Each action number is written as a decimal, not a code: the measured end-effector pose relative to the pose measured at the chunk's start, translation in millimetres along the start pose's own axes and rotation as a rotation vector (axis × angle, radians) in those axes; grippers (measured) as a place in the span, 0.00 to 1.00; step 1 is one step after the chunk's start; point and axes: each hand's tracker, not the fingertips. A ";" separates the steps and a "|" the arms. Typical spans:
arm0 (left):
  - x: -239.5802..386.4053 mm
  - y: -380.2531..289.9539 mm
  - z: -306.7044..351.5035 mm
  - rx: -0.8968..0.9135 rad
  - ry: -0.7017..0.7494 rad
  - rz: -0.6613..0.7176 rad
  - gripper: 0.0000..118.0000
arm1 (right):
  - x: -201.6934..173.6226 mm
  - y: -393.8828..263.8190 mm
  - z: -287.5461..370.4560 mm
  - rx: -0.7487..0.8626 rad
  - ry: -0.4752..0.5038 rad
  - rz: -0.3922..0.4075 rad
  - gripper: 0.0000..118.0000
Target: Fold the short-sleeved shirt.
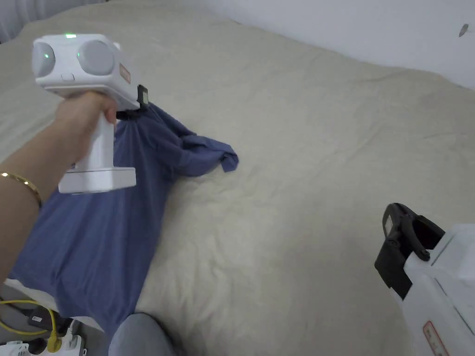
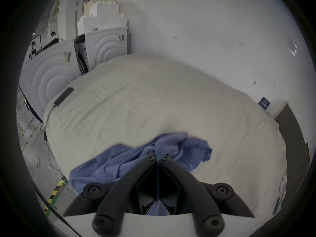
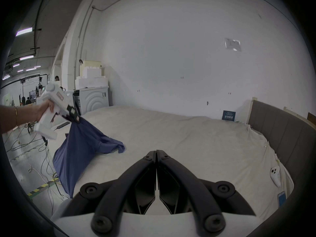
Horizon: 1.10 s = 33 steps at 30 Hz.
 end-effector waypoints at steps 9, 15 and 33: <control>59.0 69.2 170.9 0.360 -0.168 -0.046 0.00 | 10.6 2.9 62.0 0.086 -0.032 0.003 0.00; 127.4 115.5 249.2 0.486 -0.275 -0.108 0.00 | 26.9 11.3 100.1 0.161 -0.114 0.009 0.00; 295.0 86.7 246.8 0.346 -0.523 -0.326 0.00 | 98.4 -8.7 173.5 0.168 -0.436 -0.060 0.00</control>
